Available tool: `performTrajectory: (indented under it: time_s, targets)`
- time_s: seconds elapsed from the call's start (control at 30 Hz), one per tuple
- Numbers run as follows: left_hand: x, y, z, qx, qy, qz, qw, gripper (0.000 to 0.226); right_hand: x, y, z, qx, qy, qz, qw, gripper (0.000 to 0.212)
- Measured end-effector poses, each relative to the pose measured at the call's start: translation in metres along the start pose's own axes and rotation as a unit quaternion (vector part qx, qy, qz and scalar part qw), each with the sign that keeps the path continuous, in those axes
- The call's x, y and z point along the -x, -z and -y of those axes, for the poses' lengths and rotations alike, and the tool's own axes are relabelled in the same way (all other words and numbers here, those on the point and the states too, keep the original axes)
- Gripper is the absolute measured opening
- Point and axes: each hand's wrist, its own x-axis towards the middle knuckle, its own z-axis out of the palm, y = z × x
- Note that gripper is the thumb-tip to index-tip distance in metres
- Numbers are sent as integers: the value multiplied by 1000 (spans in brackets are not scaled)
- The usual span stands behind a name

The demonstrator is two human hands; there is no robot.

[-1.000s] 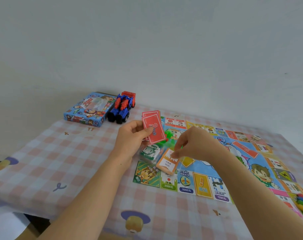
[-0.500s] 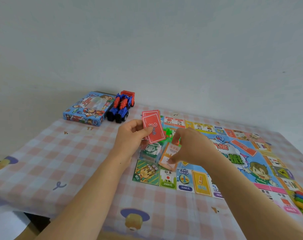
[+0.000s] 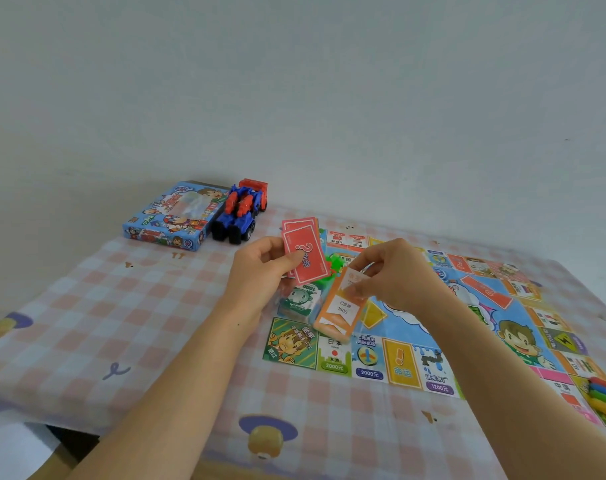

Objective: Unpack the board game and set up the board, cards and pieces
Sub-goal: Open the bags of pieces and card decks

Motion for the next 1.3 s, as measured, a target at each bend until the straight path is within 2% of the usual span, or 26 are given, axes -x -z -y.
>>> performTrajectory:
  time_s: [0.13,0.3,0.43,0.5,0.57,0.63,0.73,0.83,0.93,1.03,1.13,1.17,1.23,1.3]
  targets:
    - [1,-1,0,3,2,1,1000,13,-2,2,-5,10,12,-17,1000,11]
    - [1,-1,-1,8,6,1,1000,16,-1,7,-7,-11,12,-43,999,19]
    - [1,-1,0,14,8,-1,1000,19,2,4,-5,-5,22,-13,1000,5]
    - [1,-1,0,26,5,4,1000,19,4,-3,-5,25,30,-4,999,9]
    - [1,-1,0,28,0,8,1000,21,4,-8,-4,24,40,-64,997,10]
    - [1,-1,0,32,-5,12,999,20,5,-5,1,-58,35,-104,992,13]
    - [1,-1,-1,36,-10,36,999,16,6,-4,14,-191,-1,-30,981,23]
    - [2,-3,-2,31,-14,54,998,16,5,-8,18,-237,-21,-27,971,19]
    - [2,-2,-2,22,-17,34,999,15,3,-10,16,-300,-42,-51,952,15]
    - [1,-1,-1,29,-9,14,999,14,3,-11,12,-318,-43,-73,944,10]
    - [1,1,-5,104,19,37,994,15,3,-6,9,-307,-36,-101,946,8]
    - [2,2,-8,161,37,53,985,16,4,-3,7,-288,-31,-103,952,17]
    - [2,5,-11,279,70,87,954,19,7,1,5,-233,-19,-73,969,40]
    - [2,9,-13,348,90,111,927,23,11,3,3,-170,-14,-12,985,48]
